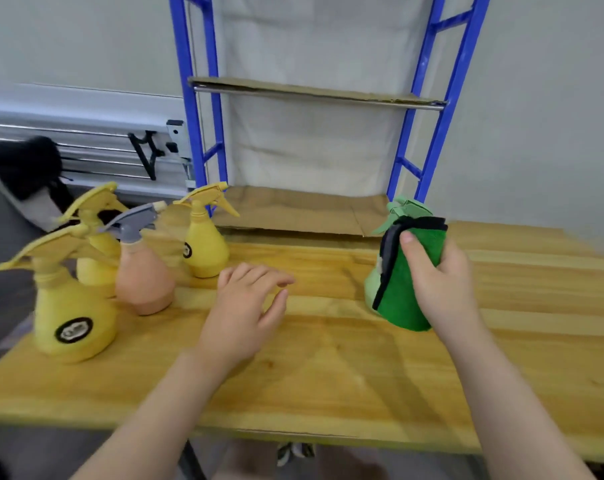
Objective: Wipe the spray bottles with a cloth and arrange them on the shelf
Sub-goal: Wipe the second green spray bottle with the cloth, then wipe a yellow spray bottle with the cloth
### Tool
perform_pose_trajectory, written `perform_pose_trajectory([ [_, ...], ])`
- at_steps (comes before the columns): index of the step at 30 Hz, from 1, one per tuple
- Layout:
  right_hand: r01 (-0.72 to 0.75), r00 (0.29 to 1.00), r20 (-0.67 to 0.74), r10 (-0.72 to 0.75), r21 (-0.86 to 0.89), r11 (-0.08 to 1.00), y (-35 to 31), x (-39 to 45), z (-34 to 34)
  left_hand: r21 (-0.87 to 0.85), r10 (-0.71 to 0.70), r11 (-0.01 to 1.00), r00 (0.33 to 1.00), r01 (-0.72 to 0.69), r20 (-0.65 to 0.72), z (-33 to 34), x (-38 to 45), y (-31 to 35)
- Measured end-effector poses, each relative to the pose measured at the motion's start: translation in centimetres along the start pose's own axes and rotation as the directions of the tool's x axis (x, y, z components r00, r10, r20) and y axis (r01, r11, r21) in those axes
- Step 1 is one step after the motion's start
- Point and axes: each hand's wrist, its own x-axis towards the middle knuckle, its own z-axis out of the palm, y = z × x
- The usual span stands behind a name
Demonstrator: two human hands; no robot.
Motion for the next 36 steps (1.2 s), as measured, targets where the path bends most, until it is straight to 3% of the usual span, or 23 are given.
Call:
perform_pose_trajectory([
  [6, -0.047, 0.967, 0.253, 0.040, 0.022, 0.999, -0.6, -4.0, 6.0, 0.012, -0.126, 0.992, 0.983, 0.128, -0.135, -5.6, -4.7, -1.1],
  [11, -0.102, 0.886, 0.457, 0.079, 0.026, 0.994, -0.7, -6.9, 10.3, -0.103, -0.318, 0.948, 0.903, 0.301, -0.289, -10.3, -8.3, -3.3],
  [14, -0.085, 0.839, 0.540, 0.070, 0.003, 0.996, -1.2, -7.9, 12.0, -0.227, -0.516, 0.856, 0.802, 0.465, -0.302, -11.8, -10.0, -4.9],
  [16, -0.089, 0.814, 0.576, 0.081, -0.016, 0.996, -1.6, -8.3, 12.8, -0.271, -0.625, 0.781, 0.696, 0.563, -0.354, -12.5, -10.5, -6.3],
  [18, -0.066, 0.795, 0.602, 0.071, -0.032, 0.997, -1.8, -8.7, 13.2, -0.301, -0.703, 0.706, 0.583, 0.642, -0.406, -13.0, -10.4, -7.8],
  [20, -0.037, 0.785, 0.617, 0.053, -0.039, 0.999, -2.0, -8.8, 13.5, -0.347, -0.764, 0.639, 0.515, 0.687, -0.389, -13.5, -9.9, -9.1],
  [25, 0.001, 0.790, 0.612, 0.040, -0.066, 0.998, -2.0, -8.8, 13.4, -0.416, -0.807, 0.589, 0.539, 0.693, -0.243, -14.1, -8.3, -10.5],
  [31, 0.119, 0.727, 0.686, 0.034, -0.174, 0.977, -1.2, -8.1, 12.5, -0.313, -0.771, 0.636, 0.558, 0.706, -0.307, -14.4, -6.7, -10.8],
  [36, 0.144, 0.714, 0.700, 0.015, -0.168, 0.975, -0.5, -7.3, 11.2, -0.322, -0.731, 0.682, 0.605, 0.656, -0.316, -14.7, -6.6, -9.4],
])
